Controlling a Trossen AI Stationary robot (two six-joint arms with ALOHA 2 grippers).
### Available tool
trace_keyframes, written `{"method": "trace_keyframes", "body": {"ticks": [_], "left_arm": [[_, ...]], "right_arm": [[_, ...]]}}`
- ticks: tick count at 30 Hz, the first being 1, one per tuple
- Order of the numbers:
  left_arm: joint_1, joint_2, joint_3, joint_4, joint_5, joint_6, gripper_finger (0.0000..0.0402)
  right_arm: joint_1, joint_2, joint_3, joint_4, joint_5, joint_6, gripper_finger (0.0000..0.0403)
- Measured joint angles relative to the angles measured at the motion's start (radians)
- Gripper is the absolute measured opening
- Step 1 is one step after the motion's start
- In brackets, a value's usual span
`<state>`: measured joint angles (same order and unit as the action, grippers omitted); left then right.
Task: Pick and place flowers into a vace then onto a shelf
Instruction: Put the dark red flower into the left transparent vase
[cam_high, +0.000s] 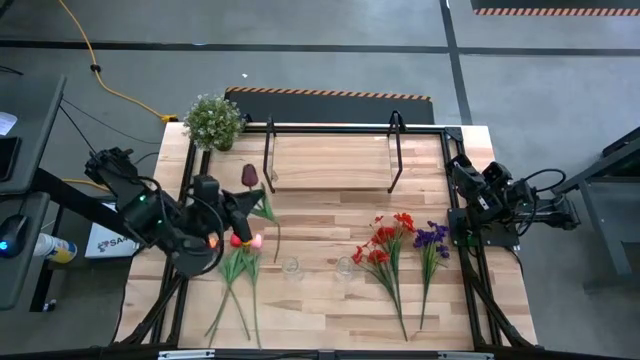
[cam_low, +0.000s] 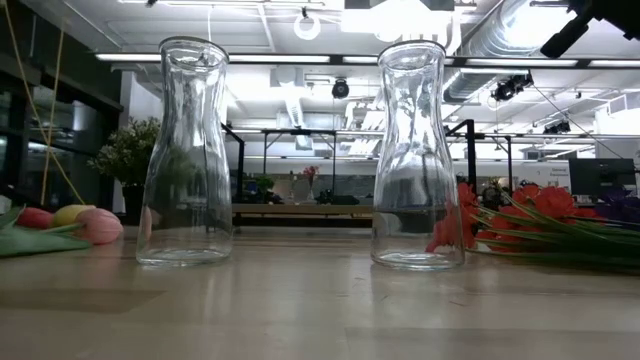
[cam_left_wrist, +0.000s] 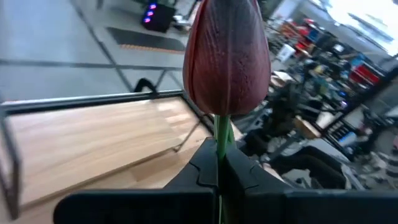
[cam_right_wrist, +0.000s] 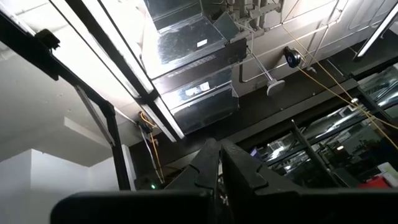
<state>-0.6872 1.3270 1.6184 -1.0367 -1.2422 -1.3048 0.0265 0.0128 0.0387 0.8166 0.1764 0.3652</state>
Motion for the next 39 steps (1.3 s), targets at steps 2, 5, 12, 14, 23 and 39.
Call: {"method": "trace_keyframes", "body": {"ticks": [2, 5, 12, 14, 23, 39], "left_arm": [[0.0, 0.015, 0.0, 0.078, 0.001, 0.084, 0.0031], [0.0, 0.037, 0.0, 0.138, 0.001, 0.168, 0.0031], [0.0, 0.111, 0.0, 0.147, -0.005, 0.184, 0.0031], [0.0, 0.126, 0.0, 0.155, -0.022, 0.182, 0.0031], [0.0, 0.149, -0.001, 0.183, -0.061, 0.21, 0.0031], [0.0, 0.196, -0.001, 0.187, -0.077, 0.227, 0.0031]], "right_arm": [[0.0, 0.0, 0.0, -0.001, 0.001, -0.01, 0.0012], [0.0, 0.0, 0.0, -0.005, 0.017, -0.011, 0.0012], [0.0, 0.0, 0.0, -0.011, 0.019, -0.015, 0.0012], [0.0, 0.0, 0.0, -0.011, 0.019, -0.015, 0.0012], [0.0, 0.0, 0.0, -0.011, 0.019, -0.015, 0.0012], [0.0, 0.0, 0.0, -0.01, 0.019, -0.033, 0.0012]]}}
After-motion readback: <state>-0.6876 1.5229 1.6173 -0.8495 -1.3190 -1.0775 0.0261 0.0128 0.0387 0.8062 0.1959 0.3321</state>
